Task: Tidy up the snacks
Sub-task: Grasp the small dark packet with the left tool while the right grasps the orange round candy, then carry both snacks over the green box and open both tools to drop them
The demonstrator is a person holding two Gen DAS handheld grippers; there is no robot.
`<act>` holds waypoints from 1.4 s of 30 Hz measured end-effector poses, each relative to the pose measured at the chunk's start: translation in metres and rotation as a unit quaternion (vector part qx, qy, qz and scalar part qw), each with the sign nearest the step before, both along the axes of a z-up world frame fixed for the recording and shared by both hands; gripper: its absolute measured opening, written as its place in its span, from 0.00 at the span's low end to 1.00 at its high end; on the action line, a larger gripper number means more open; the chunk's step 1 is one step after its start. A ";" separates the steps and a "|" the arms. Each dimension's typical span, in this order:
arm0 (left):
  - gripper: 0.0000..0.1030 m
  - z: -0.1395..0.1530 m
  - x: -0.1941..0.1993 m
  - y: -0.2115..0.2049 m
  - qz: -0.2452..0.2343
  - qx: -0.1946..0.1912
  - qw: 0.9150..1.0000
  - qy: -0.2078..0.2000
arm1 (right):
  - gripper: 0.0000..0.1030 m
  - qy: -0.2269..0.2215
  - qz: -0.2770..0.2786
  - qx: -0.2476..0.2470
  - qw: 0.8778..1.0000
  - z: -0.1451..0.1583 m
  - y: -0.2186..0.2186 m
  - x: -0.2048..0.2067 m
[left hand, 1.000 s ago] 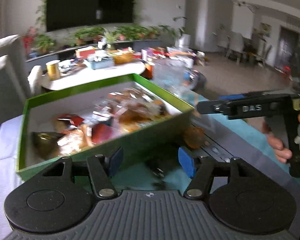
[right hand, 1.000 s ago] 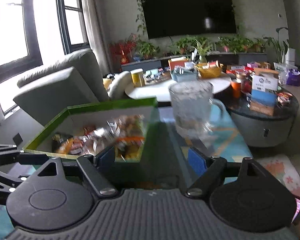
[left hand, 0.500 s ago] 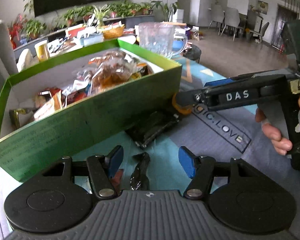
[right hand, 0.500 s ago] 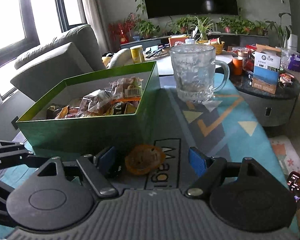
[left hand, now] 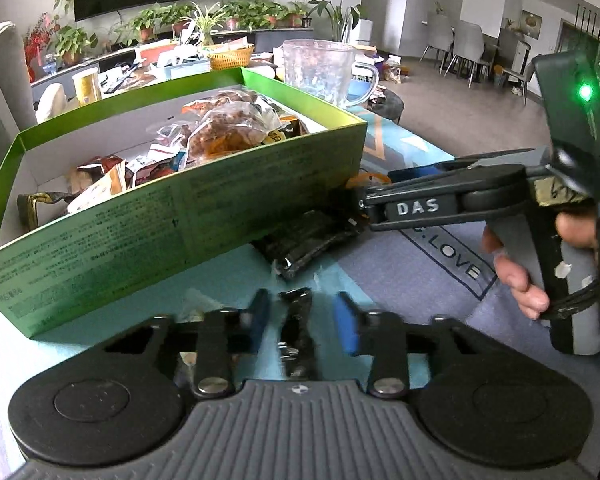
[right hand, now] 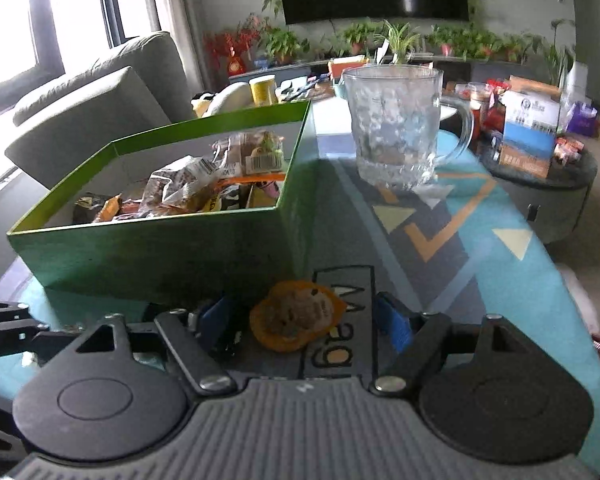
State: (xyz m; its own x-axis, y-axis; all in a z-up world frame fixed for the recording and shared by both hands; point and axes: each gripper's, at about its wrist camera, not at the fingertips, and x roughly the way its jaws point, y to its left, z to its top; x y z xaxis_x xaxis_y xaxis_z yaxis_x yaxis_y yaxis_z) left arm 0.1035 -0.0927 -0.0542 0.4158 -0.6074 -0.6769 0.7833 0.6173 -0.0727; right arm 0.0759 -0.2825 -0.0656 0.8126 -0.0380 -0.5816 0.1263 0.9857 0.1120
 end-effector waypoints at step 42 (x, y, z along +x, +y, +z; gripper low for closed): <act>0.28 0.089 0.053 0.033 0.098 -0.080 0.985 -0.120 | 0.45 -0.151 0.092 -0.016 0.984 0.079 0.033 0.004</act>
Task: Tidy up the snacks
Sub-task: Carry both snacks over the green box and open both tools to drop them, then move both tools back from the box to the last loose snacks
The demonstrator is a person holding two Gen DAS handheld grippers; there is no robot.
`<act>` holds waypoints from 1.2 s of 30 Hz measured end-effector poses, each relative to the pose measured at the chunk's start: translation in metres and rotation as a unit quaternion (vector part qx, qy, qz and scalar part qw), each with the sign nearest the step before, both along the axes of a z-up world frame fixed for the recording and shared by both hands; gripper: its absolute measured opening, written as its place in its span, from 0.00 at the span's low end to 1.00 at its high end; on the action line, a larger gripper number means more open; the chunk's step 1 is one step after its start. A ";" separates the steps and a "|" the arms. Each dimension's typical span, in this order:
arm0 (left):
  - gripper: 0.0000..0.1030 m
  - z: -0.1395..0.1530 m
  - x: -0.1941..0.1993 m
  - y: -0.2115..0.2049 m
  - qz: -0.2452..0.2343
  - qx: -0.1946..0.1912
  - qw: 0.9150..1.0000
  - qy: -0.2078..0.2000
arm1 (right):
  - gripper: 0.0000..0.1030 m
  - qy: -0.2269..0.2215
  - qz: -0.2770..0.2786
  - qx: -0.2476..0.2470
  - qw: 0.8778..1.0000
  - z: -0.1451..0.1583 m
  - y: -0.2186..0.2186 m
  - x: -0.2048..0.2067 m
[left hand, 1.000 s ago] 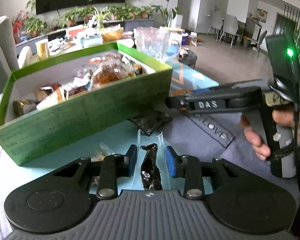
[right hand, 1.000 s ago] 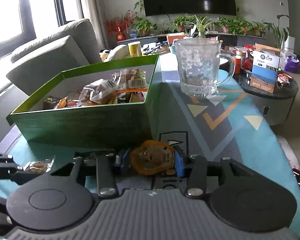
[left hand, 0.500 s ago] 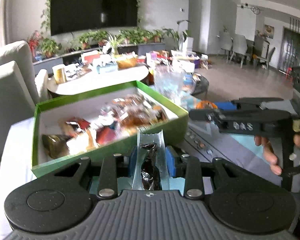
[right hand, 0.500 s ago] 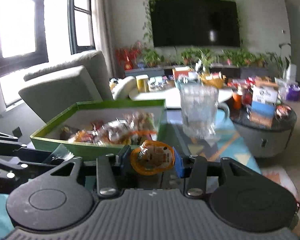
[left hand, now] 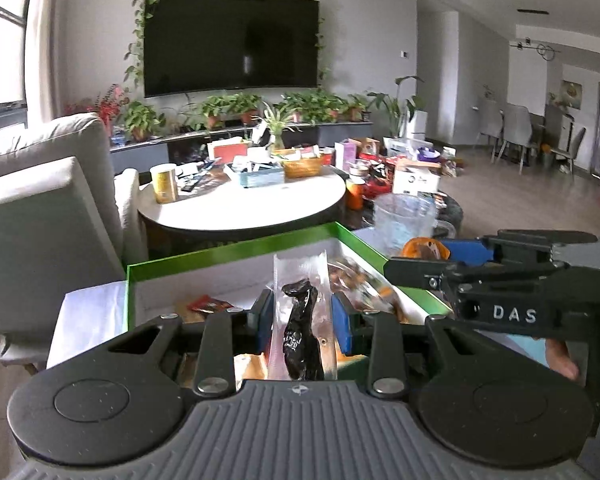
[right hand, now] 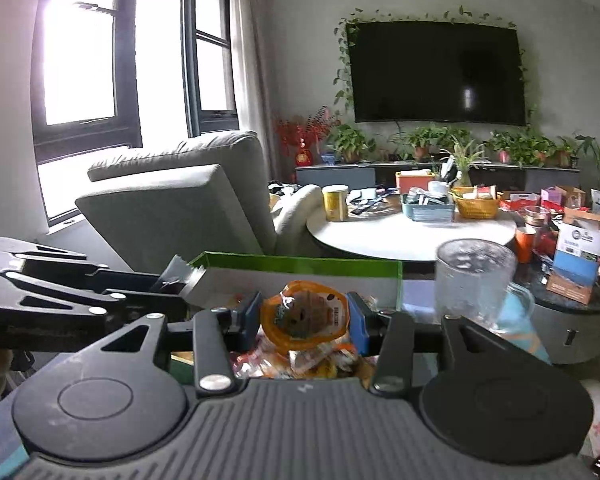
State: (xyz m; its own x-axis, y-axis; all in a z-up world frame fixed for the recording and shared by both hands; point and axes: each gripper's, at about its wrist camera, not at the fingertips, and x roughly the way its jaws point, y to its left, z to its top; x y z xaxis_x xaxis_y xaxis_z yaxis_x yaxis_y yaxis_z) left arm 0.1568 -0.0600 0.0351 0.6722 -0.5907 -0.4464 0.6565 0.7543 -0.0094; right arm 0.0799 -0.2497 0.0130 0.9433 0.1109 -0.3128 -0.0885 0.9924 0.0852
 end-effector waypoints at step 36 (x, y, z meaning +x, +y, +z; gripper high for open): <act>0.40 -0.029 0.025 0.026 0.034 -0.005 0.998 0.045 | 0.46 0.037 -0.018 0.036 0.998 -0.007 0.000 0.039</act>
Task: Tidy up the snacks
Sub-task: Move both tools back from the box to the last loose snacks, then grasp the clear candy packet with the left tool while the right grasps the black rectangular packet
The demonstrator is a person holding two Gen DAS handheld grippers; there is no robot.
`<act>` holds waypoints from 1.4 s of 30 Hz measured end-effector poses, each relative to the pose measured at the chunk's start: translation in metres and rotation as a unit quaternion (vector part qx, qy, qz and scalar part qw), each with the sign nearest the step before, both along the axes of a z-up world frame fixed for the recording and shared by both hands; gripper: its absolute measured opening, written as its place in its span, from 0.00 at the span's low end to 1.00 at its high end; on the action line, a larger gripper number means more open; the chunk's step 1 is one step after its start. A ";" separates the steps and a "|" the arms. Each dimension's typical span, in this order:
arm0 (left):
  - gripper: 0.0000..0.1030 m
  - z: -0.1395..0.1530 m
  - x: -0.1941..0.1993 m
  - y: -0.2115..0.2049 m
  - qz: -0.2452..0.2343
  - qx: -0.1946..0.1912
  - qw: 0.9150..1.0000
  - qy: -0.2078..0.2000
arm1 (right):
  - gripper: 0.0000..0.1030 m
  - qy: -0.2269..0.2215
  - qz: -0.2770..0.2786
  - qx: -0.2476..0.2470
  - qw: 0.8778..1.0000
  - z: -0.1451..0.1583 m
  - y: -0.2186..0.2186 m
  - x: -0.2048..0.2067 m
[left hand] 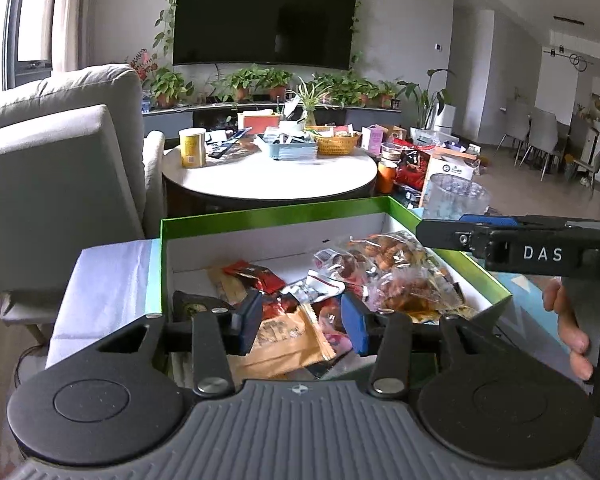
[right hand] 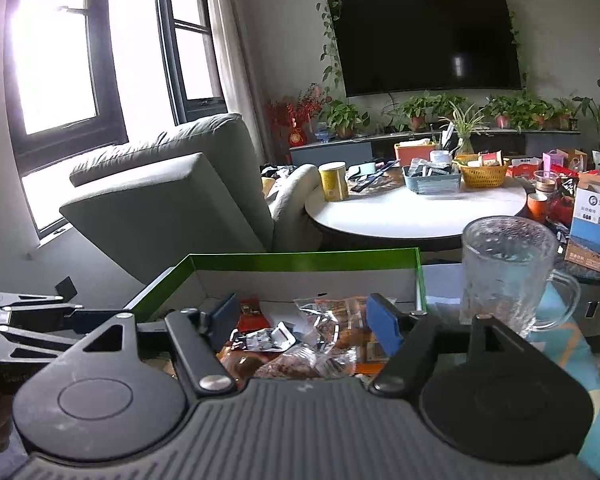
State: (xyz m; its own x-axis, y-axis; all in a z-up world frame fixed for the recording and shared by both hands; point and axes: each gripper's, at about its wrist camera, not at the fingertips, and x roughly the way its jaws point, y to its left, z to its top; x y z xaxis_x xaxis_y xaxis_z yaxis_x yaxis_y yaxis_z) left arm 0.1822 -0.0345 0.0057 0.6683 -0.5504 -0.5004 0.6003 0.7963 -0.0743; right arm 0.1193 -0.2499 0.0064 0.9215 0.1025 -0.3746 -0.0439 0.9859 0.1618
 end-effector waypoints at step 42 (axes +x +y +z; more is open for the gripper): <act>0.52 -0.051 -0.050 -0.009 -0.137 0.091 0.984 0.071 | 0.46 0.116 0.017 0.001 0.993 -0.060 -0.006 -0.051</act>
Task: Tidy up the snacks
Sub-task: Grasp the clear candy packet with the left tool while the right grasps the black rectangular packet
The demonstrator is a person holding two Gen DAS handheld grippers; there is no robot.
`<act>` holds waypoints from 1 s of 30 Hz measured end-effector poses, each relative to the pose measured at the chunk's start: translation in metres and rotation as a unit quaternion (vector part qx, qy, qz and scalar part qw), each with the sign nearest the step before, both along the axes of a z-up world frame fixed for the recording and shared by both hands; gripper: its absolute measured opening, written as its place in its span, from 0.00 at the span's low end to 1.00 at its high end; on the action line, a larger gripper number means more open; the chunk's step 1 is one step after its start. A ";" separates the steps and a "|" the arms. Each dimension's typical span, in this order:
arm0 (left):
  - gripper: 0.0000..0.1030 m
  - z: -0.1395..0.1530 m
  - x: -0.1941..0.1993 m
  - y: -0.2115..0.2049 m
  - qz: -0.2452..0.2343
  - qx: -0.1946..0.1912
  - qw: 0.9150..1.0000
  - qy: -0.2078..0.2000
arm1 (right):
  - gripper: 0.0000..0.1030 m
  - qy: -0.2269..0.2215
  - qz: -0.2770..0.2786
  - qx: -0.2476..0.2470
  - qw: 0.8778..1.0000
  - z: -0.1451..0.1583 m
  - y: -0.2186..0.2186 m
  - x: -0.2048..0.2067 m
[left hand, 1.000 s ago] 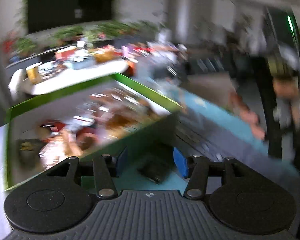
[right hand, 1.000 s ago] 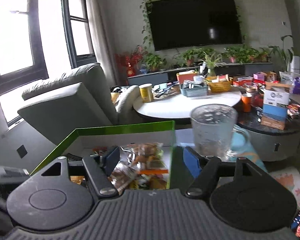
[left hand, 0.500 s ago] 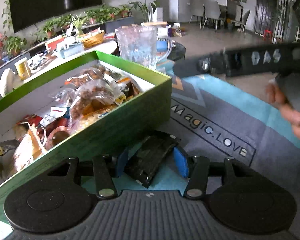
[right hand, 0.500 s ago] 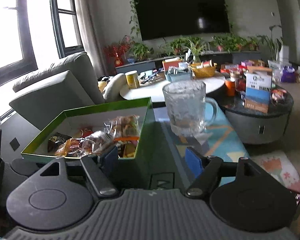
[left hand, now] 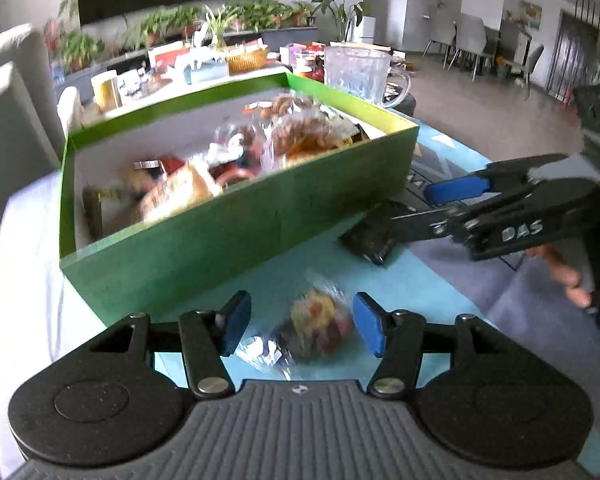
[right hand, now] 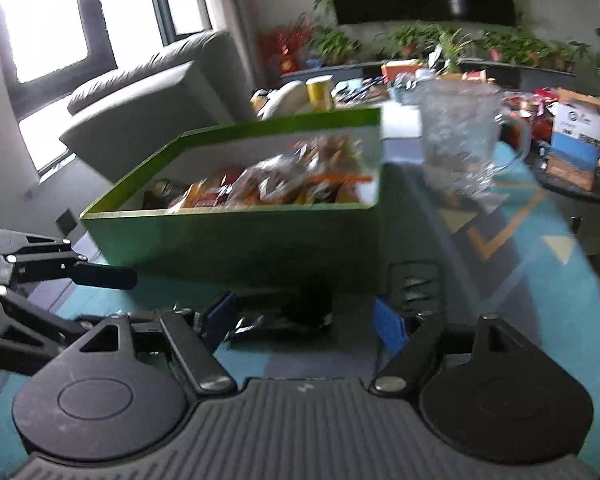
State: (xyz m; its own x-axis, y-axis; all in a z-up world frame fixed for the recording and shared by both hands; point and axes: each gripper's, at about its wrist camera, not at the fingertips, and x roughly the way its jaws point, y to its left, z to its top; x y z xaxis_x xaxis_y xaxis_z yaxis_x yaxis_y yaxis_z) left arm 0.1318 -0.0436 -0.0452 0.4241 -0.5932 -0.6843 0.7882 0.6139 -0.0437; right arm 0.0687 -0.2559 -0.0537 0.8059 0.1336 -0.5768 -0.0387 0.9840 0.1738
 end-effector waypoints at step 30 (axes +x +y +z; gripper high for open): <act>0.40 -0.010 -0.008 0.005 0.051 -0.024 0.998 0.001 | 0.46 0.003 0.012 -0.094 0.996 -0.015 0.036 0.015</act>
